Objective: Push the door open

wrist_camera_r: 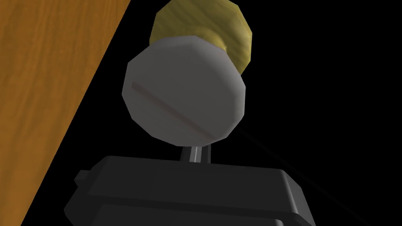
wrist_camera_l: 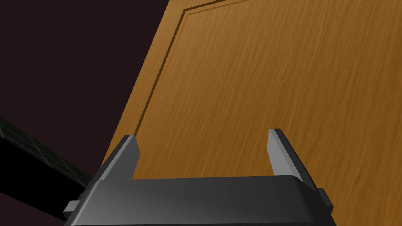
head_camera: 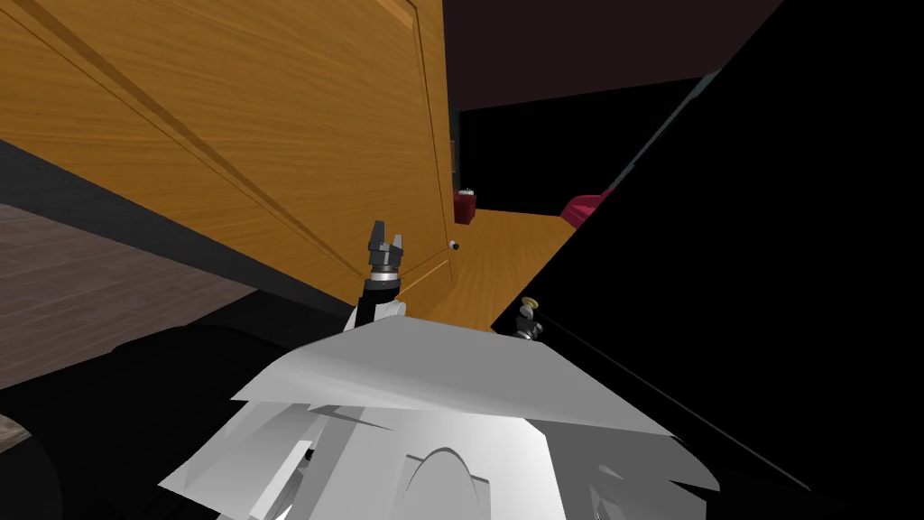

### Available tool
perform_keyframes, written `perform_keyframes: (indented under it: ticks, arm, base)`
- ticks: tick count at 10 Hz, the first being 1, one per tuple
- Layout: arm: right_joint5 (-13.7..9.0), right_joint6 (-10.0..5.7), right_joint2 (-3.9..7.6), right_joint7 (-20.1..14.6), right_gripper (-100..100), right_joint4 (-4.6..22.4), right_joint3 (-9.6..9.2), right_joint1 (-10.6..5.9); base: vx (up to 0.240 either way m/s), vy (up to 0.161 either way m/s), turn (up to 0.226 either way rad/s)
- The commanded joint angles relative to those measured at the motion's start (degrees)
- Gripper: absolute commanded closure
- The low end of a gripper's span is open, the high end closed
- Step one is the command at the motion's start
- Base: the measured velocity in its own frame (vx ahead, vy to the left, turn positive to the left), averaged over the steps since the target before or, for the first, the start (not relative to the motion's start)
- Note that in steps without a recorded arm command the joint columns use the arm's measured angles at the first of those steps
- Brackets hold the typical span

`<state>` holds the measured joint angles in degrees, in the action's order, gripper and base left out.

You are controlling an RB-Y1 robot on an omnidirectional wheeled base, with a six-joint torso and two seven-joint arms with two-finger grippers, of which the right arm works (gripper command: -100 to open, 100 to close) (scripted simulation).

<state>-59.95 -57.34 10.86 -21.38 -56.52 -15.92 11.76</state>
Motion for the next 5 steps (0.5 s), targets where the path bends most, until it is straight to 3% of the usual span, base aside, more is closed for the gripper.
perform_keyframes:
  ticks: [1,4,5]
  arm:
    - [-1.2,-1.46,-0.21,-2.1,-100,-1.1,-1.33,0.18]
    - [-3.8,-3.88,-0.37,-6.6,-100,-2.5,-3.63,0.87]
    - [-3.8,-3.88,-0.37,-7.1,-100,-2.5,-3.63,0.87]
  base:
    - [-0.072,0.002,0.034]
    - [-0.091,0.003,0.018]
    - [-0.074,0.030,0.017]
